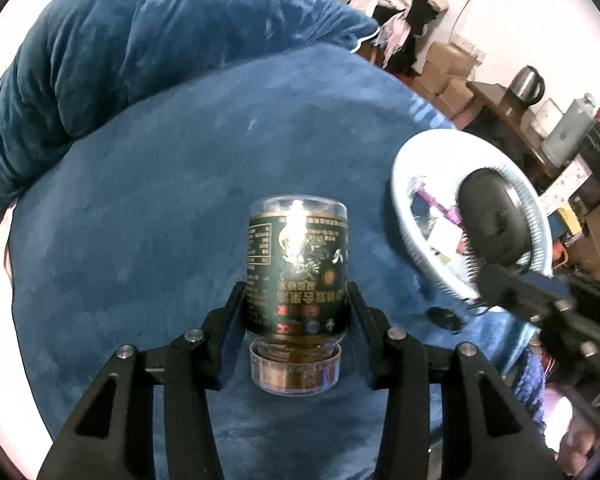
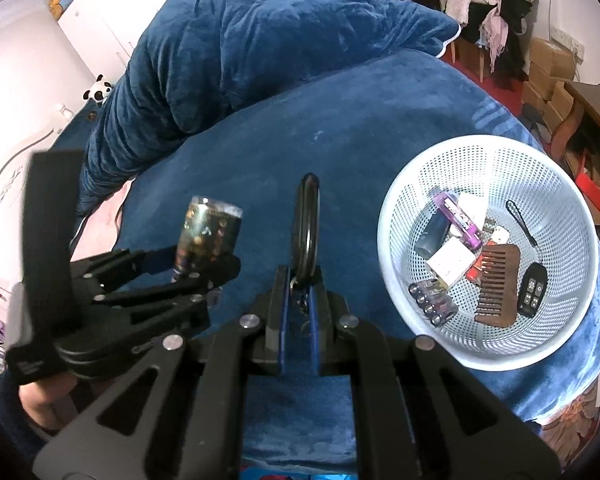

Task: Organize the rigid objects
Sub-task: 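Carry the pill bottle and key fob over the white colander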

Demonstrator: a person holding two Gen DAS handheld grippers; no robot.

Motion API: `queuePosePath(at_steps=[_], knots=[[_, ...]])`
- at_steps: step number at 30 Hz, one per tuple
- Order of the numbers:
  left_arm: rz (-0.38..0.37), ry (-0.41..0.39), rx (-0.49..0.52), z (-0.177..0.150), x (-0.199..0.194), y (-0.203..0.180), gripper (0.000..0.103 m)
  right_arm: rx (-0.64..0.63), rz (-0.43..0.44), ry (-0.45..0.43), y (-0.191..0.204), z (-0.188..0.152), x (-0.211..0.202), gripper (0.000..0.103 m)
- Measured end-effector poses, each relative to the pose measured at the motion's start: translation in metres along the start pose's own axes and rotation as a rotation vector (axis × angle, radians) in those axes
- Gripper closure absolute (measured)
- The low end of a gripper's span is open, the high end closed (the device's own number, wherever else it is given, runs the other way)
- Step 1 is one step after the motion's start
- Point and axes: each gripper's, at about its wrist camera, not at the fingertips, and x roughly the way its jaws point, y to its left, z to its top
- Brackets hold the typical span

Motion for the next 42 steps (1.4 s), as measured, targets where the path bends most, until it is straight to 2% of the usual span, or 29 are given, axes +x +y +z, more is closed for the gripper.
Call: queuePosePath(at_steps=[24, 42], knots=[[-0.049, -0.016, 0.034, 0.023, -0.009, -0.036, 0.055, 0.011, -0.033, -0.051, -0.022, 0.015, -0.030, 0.094], [-0.088, -0.018, 0.065, 0.044, -0.007, -0.069, 0.055, 0.065, -0.071, -0.085, -0.060, 0.020, -0.048, 0.094]])
